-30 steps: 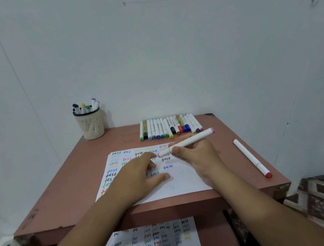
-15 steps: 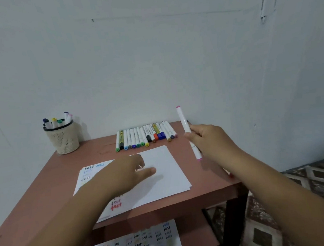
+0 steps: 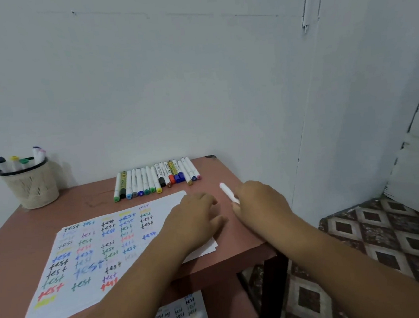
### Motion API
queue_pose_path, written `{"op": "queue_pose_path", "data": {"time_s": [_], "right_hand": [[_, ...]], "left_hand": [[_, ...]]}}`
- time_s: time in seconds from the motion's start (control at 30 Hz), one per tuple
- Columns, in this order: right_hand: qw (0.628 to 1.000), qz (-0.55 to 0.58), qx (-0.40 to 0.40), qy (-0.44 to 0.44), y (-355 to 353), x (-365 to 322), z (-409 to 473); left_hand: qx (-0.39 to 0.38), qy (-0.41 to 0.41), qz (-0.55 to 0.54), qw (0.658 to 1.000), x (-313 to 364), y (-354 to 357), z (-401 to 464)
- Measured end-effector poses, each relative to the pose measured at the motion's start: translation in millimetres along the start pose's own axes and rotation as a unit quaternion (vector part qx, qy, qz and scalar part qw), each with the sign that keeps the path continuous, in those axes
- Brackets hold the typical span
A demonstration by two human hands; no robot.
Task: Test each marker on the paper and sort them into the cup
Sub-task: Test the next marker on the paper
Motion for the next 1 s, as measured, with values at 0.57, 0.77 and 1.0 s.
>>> {"op": "queue_pose_path", "data": {"time_s": [0.57, 0.77, 1.0], "right_hand": [[0.999, -0.002, 0.033, -0.016, 20.3, 8.7, 1.3], [0.998, 0.018, 0.058, 0.020, 15.1, 10.4, 3.1], [0.997, 0.056, 0.029, -0.042, -2.6, -26.3, 41.7]], "left_hand": [[0.014, 0.021, 0.009, 1.000, 2.9, 8.7, 6.7], [0.000, 0.003, 0.018, 1.000, -21.2, -2.7, 1.5], [-0.002, -0.100, 0.041, 0.994, -103.4, -43.0, -31.2]]}}
Point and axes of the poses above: each hand's wrist, its own z-axis towards the middle knuckle, its own y-axis out of the palm, x = y × z, the point moved 1 cm from there along z, towards the middle knuckle, and after that the axes turned 3 degrees about -x, right-handed, at the moved point
